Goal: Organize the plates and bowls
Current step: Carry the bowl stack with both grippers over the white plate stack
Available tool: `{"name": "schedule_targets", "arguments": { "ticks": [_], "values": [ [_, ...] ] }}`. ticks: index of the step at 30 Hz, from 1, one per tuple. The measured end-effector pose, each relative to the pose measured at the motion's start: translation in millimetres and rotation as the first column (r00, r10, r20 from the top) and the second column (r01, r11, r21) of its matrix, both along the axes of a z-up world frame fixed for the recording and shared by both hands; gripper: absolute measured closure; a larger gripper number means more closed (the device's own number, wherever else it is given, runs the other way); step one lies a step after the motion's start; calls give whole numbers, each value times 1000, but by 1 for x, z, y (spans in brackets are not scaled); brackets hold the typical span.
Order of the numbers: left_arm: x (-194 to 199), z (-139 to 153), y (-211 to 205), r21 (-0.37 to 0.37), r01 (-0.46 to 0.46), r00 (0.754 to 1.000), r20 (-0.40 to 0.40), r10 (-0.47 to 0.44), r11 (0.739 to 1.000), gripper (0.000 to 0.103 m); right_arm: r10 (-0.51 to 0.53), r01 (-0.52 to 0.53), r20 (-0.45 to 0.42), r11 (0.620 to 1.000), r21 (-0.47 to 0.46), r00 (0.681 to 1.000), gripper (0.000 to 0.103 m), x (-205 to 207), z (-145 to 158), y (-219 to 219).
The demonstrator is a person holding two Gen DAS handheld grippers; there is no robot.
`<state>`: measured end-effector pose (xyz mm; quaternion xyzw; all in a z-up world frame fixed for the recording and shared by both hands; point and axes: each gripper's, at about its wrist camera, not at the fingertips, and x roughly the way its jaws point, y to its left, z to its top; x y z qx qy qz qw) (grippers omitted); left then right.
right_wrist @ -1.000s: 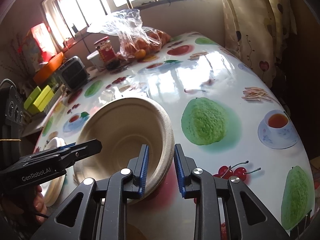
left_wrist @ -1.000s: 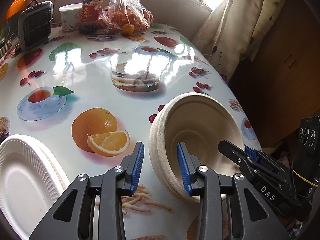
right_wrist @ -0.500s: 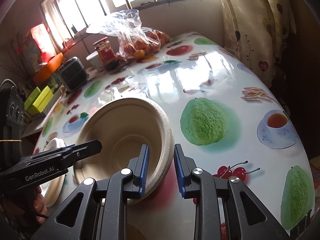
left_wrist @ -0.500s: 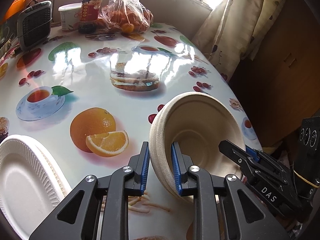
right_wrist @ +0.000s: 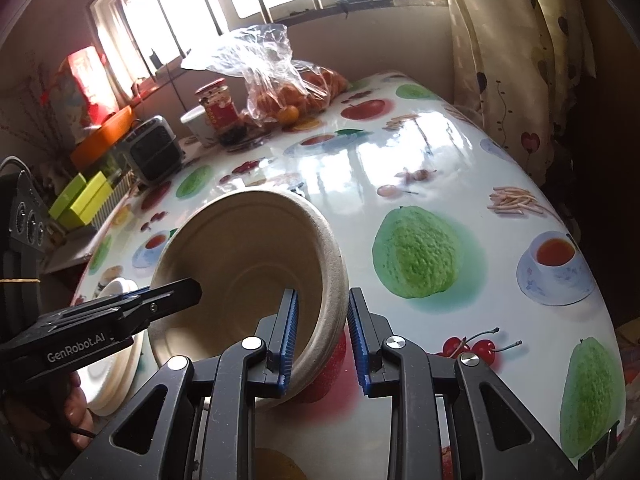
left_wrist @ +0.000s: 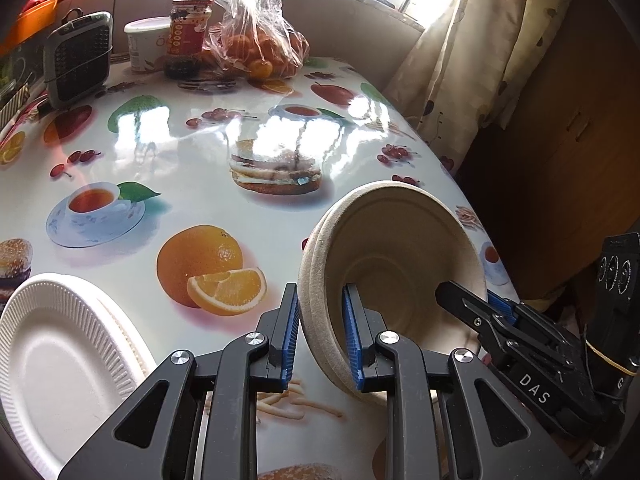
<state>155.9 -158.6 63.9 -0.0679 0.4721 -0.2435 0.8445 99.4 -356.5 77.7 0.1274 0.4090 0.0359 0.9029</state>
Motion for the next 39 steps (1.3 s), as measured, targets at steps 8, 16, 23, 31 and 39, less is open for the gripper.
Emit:
{"name": "schedule_targets", "arguments": {
  "ticks": [8, 16, 23, 31, 39],
  "values": [
    [-7, 9, 16, -8, -28, 999, 24, 28, 1000, 81, 29, -29, 19, 1000, -7, 999, 79, -2, 9, 16],
    [-15, 16, 36, -9, -64, 997, 42, 64, 998, 81, 70, -70, 35, 997, -11, 997, 79, -2, 16, 37],
    [-21, 20, 57, -14, -105, 993, 52, 106, 994, 81, 114, -113, 43, 993, -15, 993, 79, -2, 20, 58],
    [-30, 23, 83, -21, -148, 987, 64, 149, 989, 81, 160, -159, 56, 987, -23, 986, 79, -3, 24, 84],
    [-39, 19, 110, -28, -196, 979, 55, 197, 980, 81, 213, -212, 49, 977, -37, 976, 79, -3, 22, 112]
  ]
}}
